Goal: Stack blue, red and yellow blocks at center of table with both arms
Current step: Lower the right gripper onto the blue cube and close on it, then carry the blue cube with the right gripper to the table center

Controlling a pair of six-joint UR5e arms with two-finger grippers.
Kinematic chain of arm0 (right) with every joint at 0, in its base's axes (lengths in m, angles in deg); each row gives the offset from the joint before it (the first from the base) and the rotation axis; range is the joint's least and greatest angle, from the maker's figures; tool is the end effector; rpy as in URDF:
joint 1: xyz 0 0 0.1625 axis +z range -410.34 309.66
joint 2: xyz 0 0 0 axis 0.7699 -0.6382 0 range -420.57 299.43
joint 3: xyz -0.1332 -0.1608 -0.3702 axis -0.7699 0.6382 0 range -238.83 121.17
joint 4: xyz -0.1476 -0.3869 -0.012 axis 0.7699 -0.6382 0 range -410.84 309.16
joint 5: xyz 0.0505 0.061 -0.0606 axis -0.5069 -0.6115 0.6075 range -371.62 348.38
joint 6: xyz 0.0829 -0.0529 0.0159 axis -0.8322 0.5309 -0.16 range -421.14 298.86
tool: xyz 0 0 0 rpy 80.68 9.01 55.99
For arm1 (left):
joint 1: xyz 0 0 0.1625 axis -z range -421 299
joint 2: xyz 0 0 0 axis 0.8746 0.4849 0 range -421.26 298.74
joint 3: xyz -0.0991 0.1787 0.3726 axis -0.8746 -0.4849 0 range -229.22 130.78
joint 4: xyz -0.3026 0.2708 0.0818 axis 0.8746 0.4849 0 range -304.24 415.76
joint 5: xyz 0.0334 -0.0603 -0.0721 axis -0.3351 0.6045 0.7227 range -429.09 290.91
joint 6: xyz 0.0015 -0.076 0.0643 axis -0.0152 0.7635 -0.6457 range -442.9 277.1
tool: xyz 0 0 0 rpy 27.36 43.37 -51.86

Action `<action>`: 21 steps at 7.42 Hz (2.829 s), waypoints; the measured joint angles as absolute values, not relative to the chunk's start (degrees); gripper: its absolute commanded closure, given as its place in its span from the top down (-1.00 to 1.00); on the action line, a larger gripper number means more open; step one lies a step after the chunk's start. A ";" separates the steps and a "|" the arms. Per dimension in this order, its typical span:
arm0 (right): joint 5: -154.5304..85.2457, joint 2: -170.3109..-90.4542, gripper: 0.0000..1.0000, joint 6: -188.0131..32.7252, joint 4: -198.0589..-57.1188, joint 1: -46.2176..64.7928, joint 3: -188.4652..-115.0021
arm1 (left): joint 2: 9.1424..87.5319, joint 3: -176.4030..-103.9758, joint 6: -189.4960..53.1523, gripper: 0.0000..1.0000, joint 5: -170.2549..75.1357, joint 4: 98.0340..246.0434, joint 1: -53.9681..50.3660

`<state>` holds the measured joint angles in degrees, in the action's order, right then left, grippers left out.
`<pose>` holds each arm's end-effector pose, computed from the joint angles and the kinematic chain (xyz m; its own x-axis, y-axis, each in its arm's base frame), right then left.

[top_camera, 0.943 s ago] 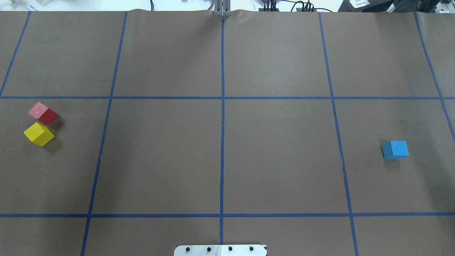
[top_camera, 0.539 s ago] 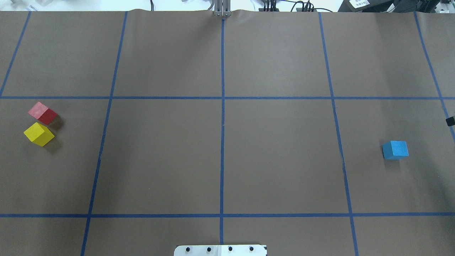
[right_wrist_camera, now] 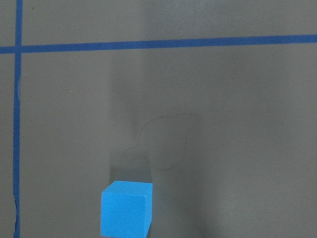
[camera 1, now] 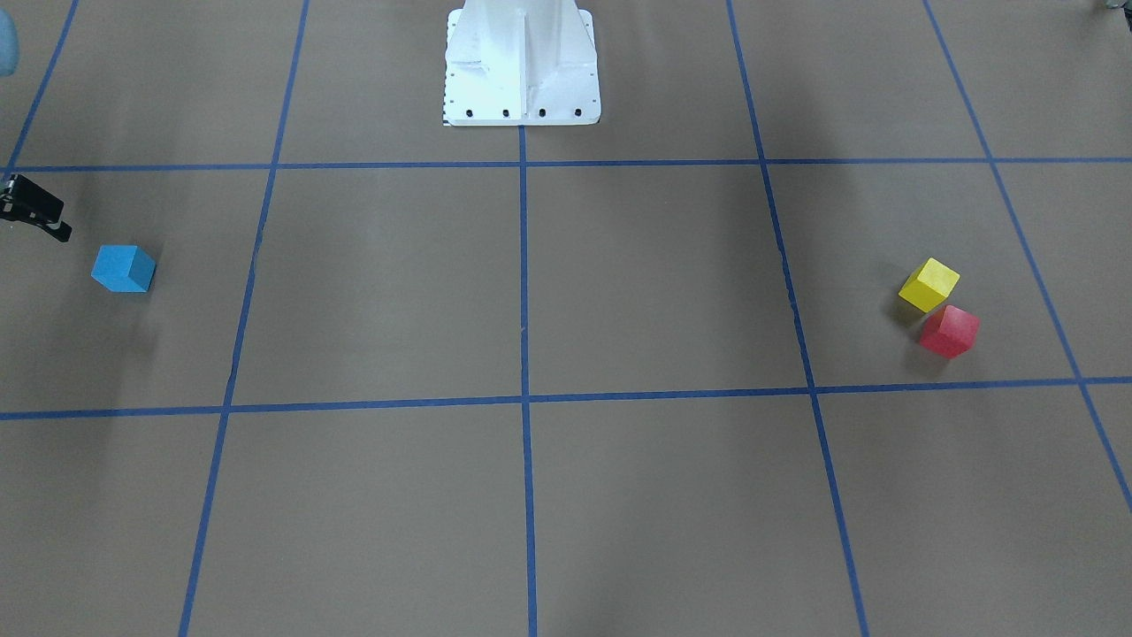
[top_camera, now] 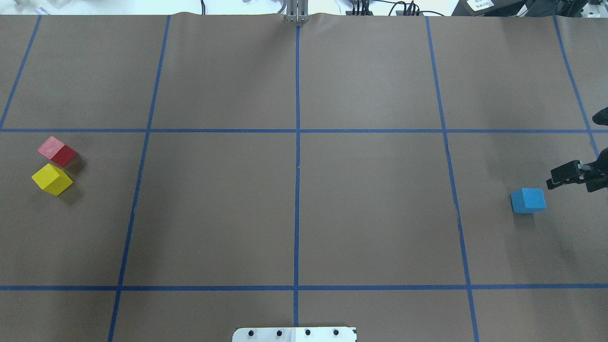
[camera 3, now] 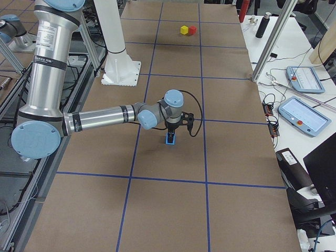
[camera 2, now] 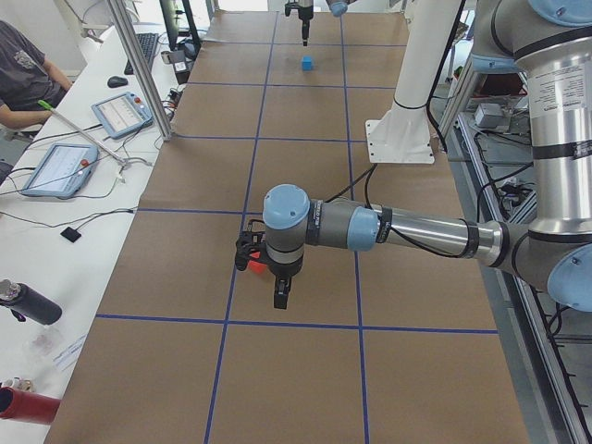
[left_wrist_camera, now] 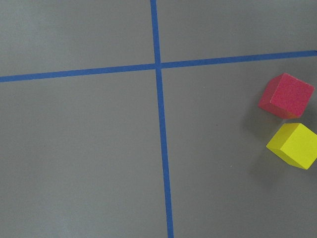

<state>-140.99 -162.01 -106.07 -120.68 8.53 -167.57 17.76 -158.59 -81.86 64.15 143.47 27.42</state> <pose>-0.1617 -0.4033 0.5515 0.6853 0.0761 0.7242 -0.0358 0.9968 -0.0708 -0.0537 -0.4156 0.5840 0.7265 0.0748 -0.6830 -0.0142 0.9955 0.0938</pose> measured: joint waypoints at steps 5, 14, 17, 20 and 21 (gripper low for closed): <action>-136.32 -160.71 0.93 -112.87 -111.79 1.41 -162.37 | 17.76 -158.47 -81.88 1.00 64.29 143.47 27.35; -134.80 -159.11 -1.00 -112.65 -111.14 -0.11 -159.80 | 17.84 -158.73 -81.85 1.00 64.32 143.47 27.38; -136.51 -157.93 -1.00 -112.87 -113.79 1.16 -164.59 | 17.90 -159.10 -81.86 1.00 64.33 143.49 27.41; -136.60 -142.31 -1.00 -118.67 -128.19 -0.31 -166.47 | 17.93 -159.31 -82.16 1.00 64.33 143.56 27.42; -135.86 -136.46 -1.00 -121.92 -131.12 -3.22 -165.68 | 17.89 -159.34 -82.23 1.00 64.35 143.56 27.42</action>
<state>-135.86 -136.46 -121.92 -131.12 -3.22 -165.68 17.89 -159.34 -82.23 64.35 143.56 27.42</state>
